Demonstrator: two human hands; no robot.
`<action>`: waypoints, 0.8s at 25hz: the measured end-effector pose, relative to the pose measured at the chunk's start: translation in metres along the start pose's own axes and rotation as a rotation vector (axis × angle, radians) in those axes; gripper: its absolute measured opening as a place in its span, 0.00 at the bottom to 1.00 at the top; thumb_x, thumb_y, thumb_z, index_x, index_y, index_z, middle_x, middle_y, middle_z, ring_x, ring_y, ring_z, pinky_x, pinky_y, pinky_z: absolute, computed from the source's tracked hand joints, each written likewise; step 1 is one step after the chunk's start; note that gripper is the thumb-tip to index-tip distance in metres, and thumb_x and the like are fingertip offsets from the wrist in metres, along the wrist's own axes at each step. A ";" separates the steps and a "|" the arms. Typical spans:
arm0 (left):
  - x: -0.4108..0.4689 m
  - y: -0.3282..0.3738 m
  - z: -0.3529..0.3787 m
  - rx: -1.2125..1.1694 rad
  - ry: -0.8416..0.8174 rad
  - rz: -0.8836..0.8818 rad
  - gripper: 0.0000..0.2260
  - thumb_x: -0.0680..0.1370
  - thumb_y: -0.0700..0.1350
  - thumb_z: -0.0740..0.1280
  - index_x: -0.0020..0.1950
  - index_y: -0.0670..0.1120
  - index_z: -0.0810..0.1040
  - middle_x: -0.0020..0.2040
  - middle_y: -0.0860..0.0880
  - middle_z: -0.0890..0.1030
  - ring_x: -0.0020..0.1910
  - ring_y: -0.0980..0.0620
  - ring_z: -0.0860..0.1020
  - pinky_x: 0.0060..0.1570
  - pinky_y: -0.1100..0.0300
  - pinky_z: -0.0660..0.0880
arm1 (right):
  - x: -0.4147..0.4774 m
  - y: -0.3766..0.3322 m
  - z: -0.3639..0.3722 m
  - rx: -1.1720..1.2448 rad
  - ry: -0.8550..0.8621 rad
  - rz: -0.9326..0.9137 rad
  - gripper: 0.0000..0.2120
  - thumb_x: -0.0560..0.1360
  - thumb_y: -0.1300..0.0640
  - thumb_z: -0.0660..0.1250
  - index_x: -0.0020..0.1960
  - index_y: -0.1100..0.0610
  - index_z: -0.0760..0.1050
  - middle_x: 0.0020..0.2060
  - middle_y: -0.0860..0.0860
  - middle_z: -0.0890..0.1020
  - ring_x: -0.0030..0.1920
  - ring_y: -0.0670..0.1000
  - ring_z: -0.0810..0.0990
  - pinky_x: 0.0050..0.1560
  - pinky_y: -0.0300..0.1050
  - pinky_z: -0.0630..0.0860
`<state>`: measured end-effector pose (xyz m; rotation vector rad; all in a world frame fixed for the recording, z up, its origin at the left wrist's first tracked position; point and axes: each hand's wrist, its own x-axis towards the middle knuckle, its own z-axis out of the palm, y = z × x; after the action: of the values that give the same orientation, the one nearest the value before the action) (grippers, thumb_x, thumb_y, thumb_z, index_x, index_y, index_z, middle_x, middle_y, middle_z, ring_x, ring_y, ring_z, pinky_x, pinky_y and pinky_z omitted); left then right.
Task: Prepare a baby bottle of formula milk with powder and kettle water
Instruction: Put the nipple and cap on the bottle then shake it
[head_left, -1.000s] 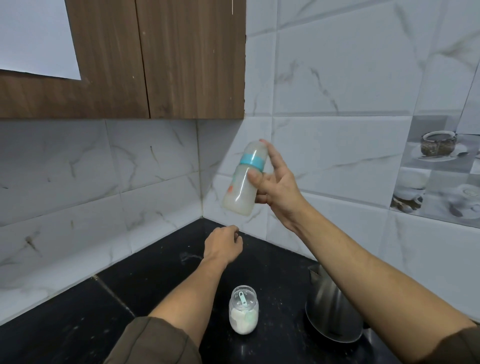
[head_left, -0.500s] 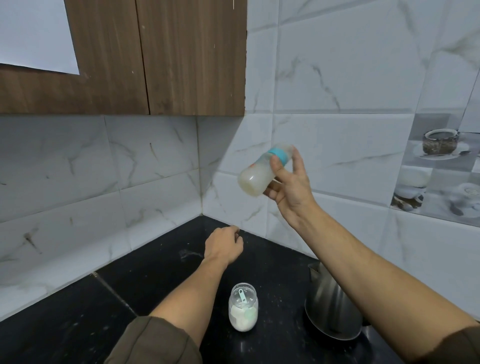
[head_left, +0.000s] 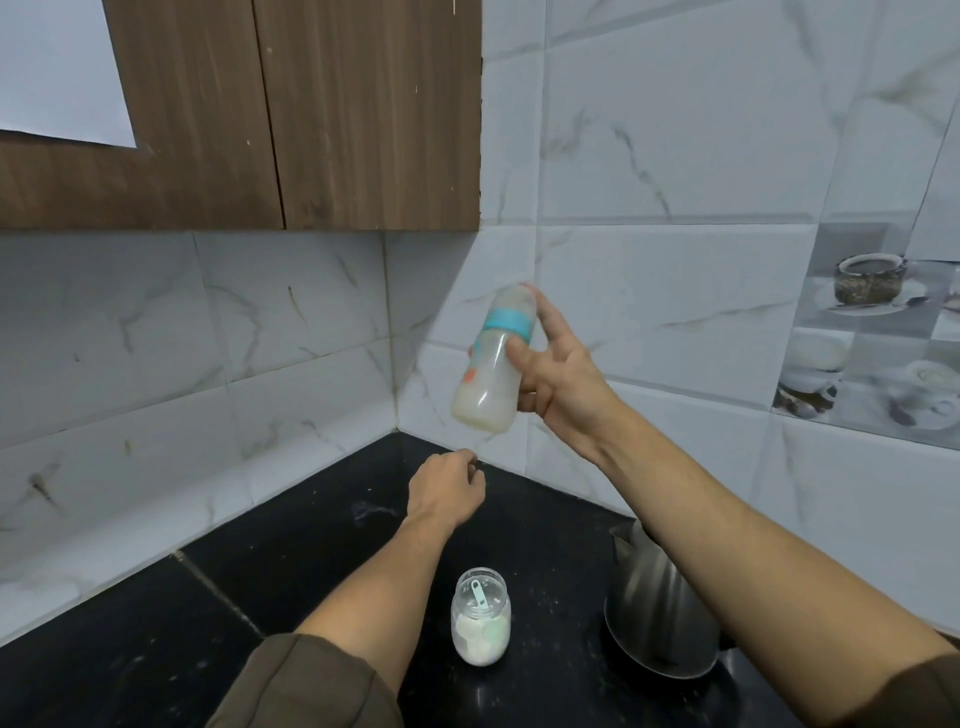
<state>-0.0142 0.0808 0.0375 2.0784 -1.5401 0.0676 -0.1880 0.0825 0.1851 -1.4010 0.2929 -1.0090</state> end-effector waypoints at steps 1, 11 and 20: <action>0.001 0.000 -0.001 0.001 0.007 0.003 0.13 0.83 0.49 0.65 0.64 0.49 0.81 0.55 0.51 0.86 0.56 0.49 0.82 0.50 0.56 0.76 | -0.003 0.002 0.001 -0.032 -0.045 -0.003 0.40 0.73 0.51 0.77 0.80 0.40 0.62 0.66 0.63 0.80 0.57 0.61 0.85 0.44 0.49 0.83; 0.000 -0.004 -0.004 -0.013 0.001 -0.017 0.14 0.83 0.49 0.65 0.66 0.49 0.81 0.56 0.51 0.85 0.56 0.49 0.82 0.51 0.55 0.76 | -0.002 0.005 -0.007 -0.176 0.043 -0.047 0.38 0.77 0.55 0.75 0.80 0.39 0.61 0.56 0.54 0.86 0.56 0.56 0.86 0.45 0.47 0.83; -0.016 -0.016 0.008 -0.005 -0.031 -0.048 0.17 0.82 0.49 0.64 0.70 0.50 0.79 0.58 0.49 0.85 0.60 0.45 0.81 0.55 0.52 0.77 | -0.044 0.091 -0.057 -0.803 0.259 0.052 0.46 0.71 0.49 0.81 0.81 0.39 0.58 0.57 0.48 0.81 0.48 0.51 0.86 0.57 0.47 0.82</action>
<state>-0.0081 0.0942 0.0185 2.1207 -1.5057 0.0144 -0.2165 0.0630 0.0744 -1.9548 1.0029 -1.0792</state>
